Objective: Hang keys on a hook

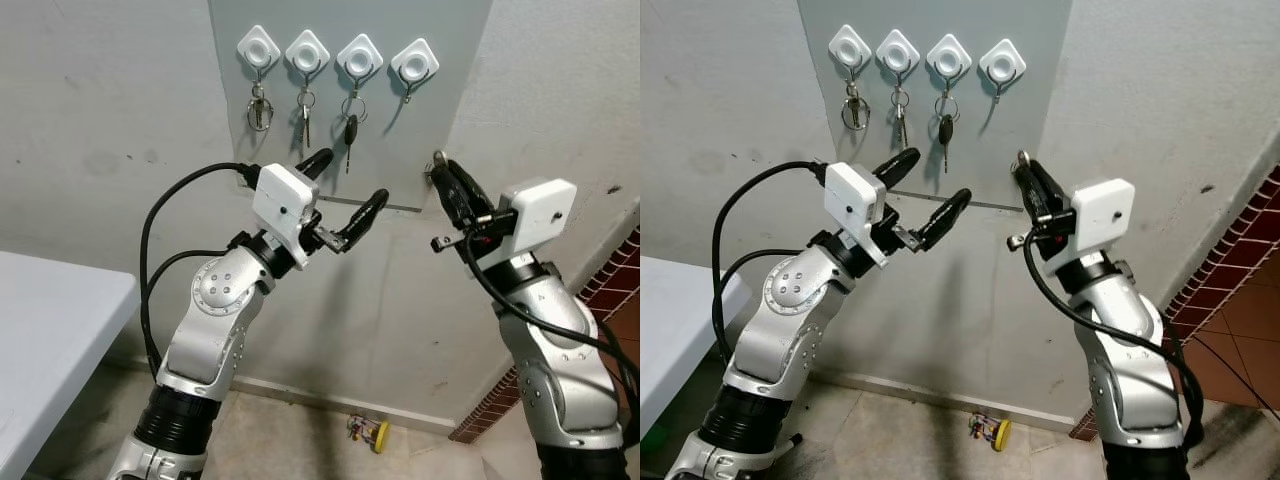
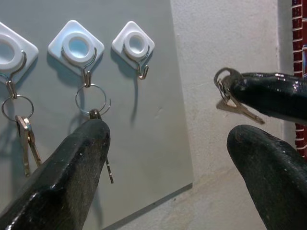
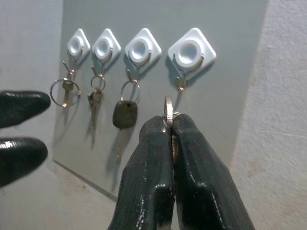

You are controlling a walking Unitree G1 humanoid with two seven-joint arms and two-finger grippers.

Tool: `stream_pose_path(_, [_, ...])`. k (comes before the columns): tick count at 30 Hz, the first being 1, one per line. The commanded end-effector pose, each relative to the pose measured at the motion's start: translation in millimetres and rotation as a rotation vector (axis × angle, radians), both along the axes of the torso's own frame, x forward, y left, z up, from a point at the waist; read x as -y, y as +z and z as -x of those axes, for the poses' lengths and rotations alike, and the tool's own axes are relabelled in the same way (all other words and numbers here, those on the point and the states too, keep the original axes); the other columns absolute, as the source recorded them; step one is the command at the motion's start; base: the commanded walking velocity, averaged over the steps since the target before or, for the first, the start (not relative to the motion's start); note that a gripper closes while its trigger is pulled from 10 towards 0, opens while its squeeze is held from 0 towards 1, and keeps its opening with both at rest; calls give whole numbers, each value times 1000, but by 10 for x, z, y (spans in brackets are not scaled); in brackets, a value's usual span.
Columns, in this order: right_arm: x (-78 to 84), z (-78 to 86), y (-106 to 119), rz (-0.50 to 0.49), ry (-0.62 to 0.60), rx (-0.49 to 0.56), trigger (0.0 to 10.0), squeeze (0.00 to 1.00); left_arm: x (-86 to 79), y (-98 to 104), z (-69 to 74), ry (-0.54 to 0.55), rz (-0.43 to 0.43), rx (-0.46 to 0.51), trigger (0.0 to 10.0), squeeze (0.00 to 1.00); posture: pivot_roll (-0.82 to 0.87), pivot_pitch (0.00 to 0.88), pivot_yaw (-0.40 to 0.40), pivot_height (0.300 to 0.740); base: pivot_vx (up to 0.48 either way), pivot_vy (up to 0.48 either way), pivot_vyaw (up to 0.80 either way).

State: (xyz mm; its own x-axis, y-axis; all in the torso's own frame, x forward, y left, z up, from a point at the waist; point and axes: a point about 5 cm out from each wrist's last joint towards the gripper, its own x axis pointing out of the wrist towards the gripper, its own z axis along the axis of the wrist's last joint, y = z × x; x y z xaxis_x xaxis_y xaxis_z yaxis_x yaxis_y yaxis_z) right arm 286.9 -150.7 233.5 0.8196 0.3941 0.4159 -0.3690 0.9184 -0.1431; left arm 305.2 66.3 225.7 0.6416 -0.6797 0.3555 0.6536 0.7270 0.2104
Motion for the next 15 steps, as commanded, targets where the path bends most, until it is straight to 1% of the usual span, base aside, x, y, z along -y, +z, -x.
stream_pose_path(1, [-37,-21,54,2,38,6,10000,0,-36,59,12,13,-2,17,10000,0,-59,60,-5,740,0,0,0])
stream_pose_path(4, [-67,-90,101,-6,74,6,10000,0,-45,91,8,20,7,21,10000,0,-53,61,-9,740,0,0,0])
stream_pose_path(8, [-84,-137,137,-18,101,4,10000,0,-36,113,15,17,14,25,10000,0,-48,60,-14,740,0,0,0])
stream_pose_path(11, [-109,-217,178,-33,134,3,10000,0,-24,125,25,18,17,29,10000,0,-40,59,-22,740,0,0,0])
stream_pose_path(13, [-115,-232,186,-35,139,3,10000,0,-24,126,25,18,18,29,10000,0,-40,59,-22,740,0,0,0])
stream_pose_path(15, [-128,-281,209,-36,146,8,10000,0,-25,130,26,22,21,28,10000,0,-35,55,-25,740,0,0,0])
